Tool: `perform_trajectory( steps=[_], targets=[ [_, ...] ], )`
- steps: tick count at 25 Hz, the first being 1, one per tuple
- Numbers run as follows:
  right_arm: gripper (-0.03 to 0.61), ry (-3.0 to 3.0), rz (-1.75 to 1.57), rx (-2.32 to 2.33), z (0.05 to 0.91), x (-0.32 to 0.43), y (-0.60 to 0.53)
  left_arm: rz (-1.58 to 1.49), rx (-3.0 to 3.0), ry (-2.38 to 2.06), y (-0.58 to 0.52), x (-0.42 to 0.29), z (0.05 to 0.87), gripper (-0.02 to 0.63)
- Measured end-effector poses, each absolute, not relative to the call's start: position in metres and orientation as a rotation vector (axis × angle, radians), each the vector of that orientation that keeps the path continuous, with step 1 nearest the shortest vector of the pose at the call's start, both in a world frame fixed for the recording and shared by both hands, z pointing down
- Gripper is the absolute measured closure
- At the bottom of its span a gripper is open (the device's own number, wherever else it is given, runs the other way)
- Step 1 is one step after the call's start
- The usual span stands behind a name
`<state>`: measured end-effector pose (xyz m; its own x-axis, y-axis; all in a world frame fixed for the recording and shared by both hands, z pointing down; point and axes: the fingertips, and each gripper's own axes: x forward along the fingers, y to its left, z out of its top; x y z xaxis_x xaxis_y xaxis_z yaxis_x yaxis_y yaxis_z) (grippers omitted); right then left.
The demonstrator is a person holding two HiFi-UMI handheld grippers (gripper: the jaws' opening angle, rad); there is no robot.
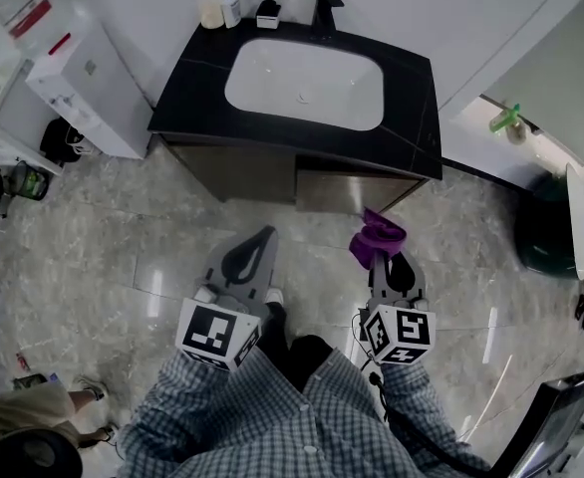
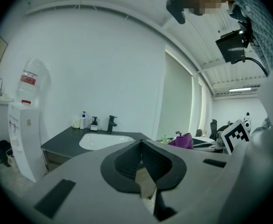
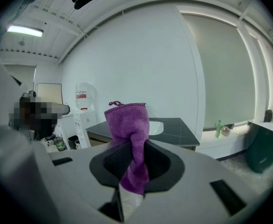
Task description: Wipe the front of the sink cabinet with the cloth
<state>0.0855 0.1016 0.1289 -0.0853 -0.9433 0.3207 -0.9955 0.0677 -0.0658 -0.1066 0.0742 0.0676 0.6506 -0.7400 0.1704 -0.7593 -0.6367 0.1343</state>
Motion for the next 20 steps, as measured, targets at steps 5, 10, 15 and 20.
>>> perform_trajectory(
  steps=[5,10,15,20],
  targets=[
    [0.503,-2.194,0.367,1.972,0.108,0.097,0.15,0.137,2.664,-1.246,0.127,-0.088,0.062,0.603],
    [0.503,-2.239,0.353,1.978,0.095,0.11,0.202,0.125,2.662,-1.275,0.18,-0.072,0.058,0.603],
    [0.503,-2.261,0.366,1.971,0.094,0.118,0.253,0.148,2.683,-1.282,0.229,-0.06,0.055,0.603],
    [0.504,-2.276,0.38,1.942,0.092,0.109,0.294,0.13,2.672,-1.3,0.264,-0.072,0.046,0.603]
  ],
)
